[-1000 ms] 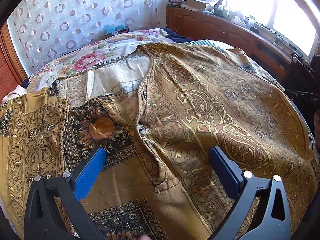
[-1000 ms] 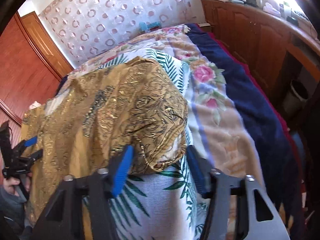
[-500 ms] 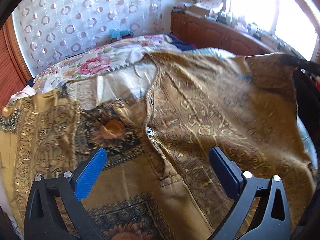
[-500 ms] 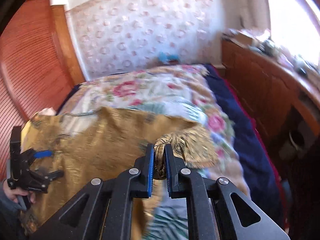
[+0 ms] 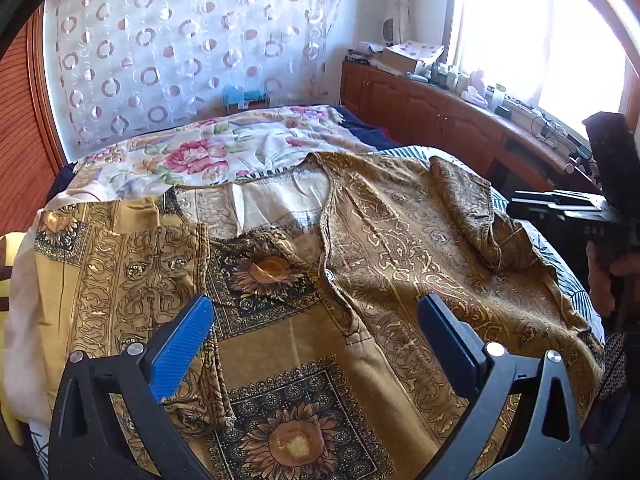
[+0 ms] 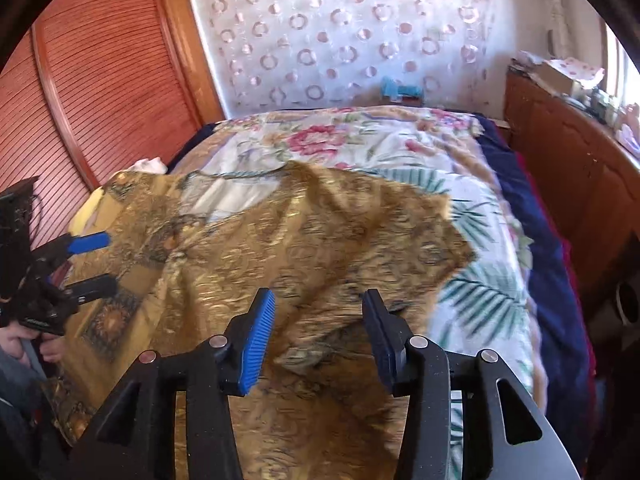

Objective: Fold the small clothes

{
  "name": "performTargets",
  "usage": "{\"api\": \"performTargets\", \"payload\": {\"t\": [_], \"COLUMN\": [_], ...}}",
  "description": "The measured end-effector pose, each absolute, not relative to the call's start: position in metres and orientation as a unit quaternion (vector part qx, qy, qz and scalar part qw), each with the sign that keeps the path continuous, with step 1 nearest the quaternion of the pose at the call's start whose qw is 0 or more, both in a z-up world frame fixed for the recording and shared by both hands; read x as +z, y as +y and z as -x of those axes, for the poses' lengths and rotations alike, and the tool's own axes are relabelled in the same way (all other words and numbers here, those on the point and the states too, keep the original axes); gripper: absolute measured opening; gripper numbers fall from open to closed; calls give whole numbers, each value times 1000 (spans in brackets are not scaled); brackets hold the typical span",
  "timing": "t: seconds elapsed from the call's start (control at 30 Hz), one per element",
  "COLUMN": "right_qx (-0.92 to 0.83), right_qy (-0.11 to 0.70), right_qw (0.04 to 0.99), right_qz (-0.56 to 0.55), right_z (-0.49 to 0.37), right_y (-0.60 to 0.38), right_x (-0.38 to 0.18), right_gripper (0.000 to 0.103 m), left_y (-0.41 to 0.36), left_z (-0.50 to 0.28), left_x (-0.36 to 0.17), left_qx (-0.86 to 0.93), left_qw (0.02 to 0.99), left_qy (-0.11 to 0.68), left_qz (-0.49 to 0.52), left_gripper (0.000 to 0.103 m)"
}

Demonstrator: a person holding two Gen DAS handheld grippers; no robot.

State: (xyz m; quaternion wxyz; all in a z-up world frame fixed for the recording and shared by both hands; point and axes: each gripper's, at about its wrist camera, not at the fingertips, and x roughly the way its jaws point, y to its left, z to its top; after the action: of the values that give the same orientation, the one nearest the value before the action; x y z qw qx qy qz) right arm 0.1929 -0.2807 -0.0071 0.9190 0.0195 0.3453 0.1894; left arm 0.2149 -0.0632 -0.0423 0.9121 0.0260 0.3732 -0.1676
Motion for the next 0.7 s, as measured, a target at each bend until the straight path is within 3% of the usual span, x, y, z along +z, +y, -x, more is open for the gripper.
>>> {"api": "performTargets", "payload": {"t": [0.37, 0.4, 0.47, 0.5, 0.7], "right_qx": [97, 95, 98, 98, 170], "right_qy": [400, 403, 400, 391, 352], "right_qw": [906, 904, 905, 910, 919], "right_qz": [-104, -109, -107, -100, -60], "right_z": [-270, -277, -289, -291, -293], "right_y": [-320, -317, -311, -309, -264], "right_x": [-40, -39, -39, -35, 3], "right_gripper": [47, 45, 15, 8, 5], "left_y": [-57, -54, -49, -46, -30], "left_z": [-219, -219, -220, -220, -224], "left_x": [-45, -45, -45, -45, -47], "left_qx": [-165, -162, -156, -153, -134], "left_qw": [913, 913, 914, 915, 917], "left_qy": [373, 373, 373, 373, 375], "left_qz": [-22, -21, -18, -17, -9], "left_gripper": [103, 103, 103, 103, 103]}}
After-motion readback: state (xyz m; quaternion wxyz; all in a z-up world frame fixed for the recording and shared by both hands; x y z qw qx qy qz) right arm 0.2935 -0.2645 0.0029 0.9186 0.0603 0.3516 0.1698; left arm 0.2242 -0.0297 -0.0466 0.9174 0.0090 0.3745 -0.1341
